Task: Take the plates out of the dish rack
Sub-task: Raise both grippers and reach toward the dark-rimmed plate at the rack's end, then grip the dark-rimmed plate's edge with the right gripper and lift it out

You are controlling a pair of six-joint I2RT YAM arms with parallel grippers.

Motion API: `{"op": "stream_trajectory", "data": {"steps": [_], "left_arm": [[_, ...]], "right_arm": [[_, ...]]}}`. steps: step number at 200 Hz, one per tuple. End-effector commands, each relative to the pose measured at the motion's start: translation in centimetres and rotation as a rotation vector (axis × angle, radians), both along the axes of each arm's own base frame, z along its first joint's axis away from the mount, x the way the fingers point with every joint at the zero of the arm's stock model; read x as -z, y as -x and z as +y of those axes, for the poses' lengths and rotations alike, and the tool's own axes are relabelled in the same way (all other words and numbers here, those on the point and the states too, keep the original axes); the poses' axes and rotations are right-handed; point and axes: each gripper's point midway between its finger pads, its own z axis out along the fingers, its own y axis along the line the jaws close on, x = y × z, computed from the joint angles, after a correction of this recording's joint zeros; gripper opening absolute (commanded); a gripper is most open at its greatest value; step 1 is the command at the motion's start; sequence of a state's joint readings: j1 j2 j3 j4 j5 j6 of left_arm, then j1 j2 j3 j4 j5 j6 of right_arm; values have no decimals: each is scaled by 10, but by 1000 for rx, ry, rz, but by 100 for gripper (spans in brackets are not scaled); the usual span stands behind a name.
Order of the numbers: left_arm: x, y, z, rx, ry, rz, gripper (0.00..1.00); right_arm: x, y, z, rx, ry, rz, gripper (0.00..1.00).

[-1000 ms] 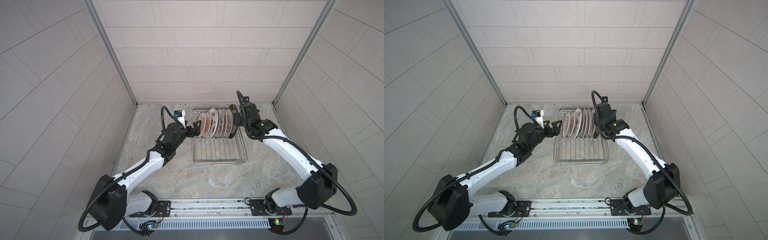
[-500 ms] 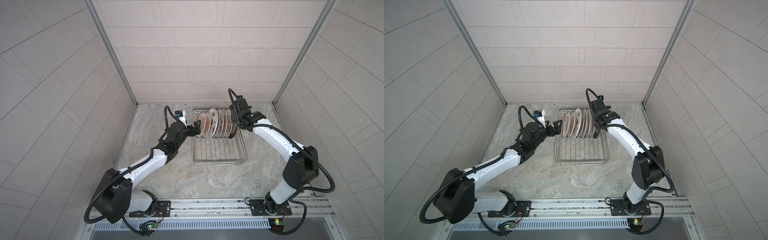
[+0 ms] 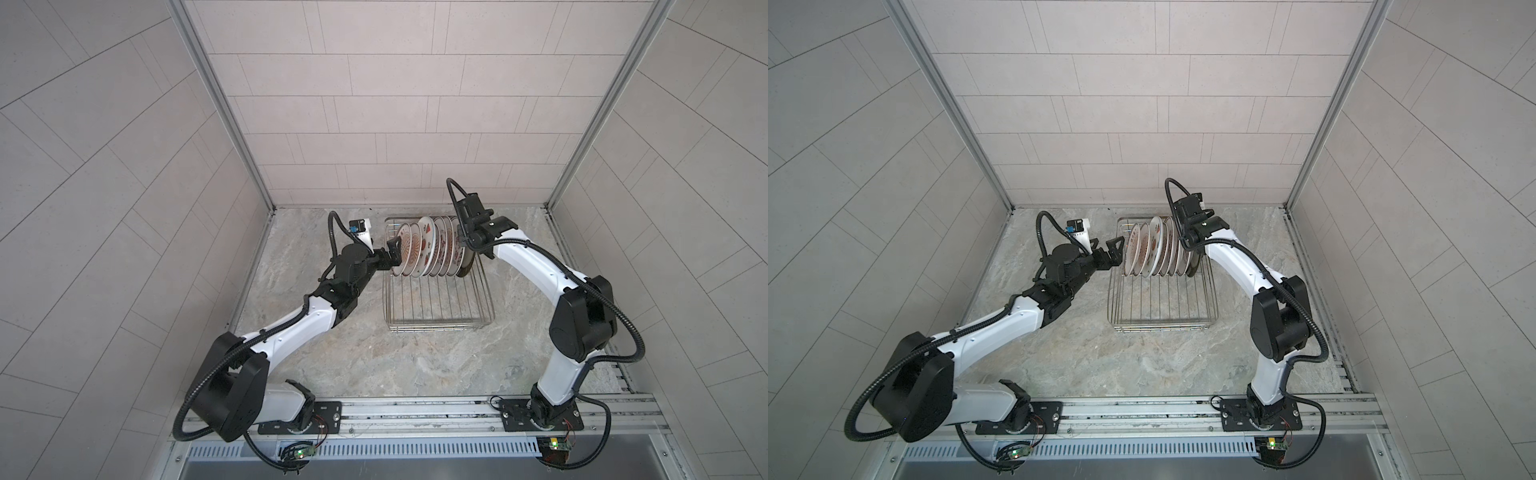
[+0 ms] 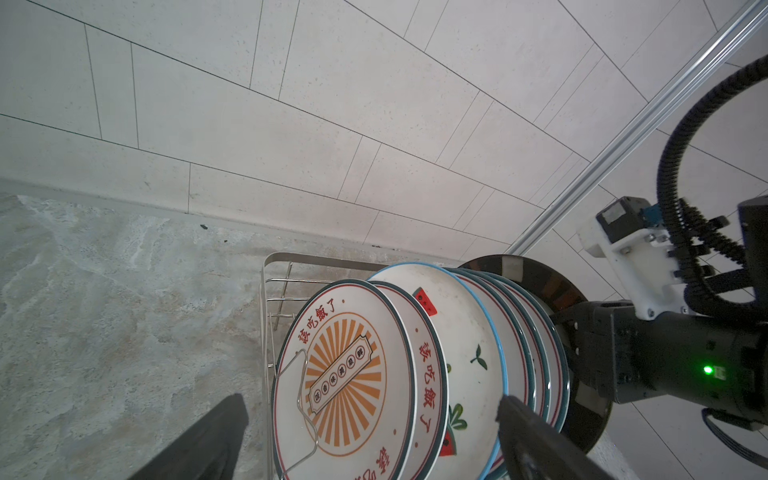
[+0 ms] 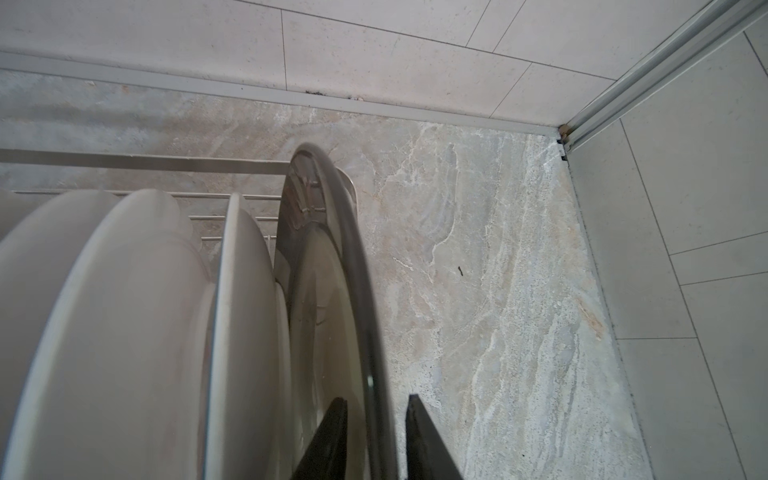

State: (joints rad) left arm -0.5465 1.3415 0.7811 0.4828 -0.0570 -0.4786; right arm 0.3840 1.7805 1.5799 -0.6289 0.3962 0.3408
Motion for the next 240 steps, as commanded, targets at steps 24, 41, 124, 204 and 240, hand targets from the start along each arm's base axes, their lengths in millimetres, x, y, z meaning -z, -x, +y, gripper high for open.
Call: {"op": "stream_trajectory", "data": {"steps": [24, 41, 124, 204, 240], "left_arm": [[-14, -1, 5, -41, 66, -63, 100], [-13, -1, 5, -40, 61, -57, 100], [-10, -3, 4, -39, 42, -55, 100], [-7, -3, 3, -32, 10, -45, 100], [-7, -1, 2, -15, 11, -44, 100]], "right_arm": [[-9, 1, -6, 16, 23, -4, 15], [-8, 0, -5, 15, 25, 1, 10], [-44, -2, -11, 33, 107, -70, 7], [-79, 7, -22, 57, 175, -126, 6], [-103, 17, -21, 54, 168, -178, 6]]}}
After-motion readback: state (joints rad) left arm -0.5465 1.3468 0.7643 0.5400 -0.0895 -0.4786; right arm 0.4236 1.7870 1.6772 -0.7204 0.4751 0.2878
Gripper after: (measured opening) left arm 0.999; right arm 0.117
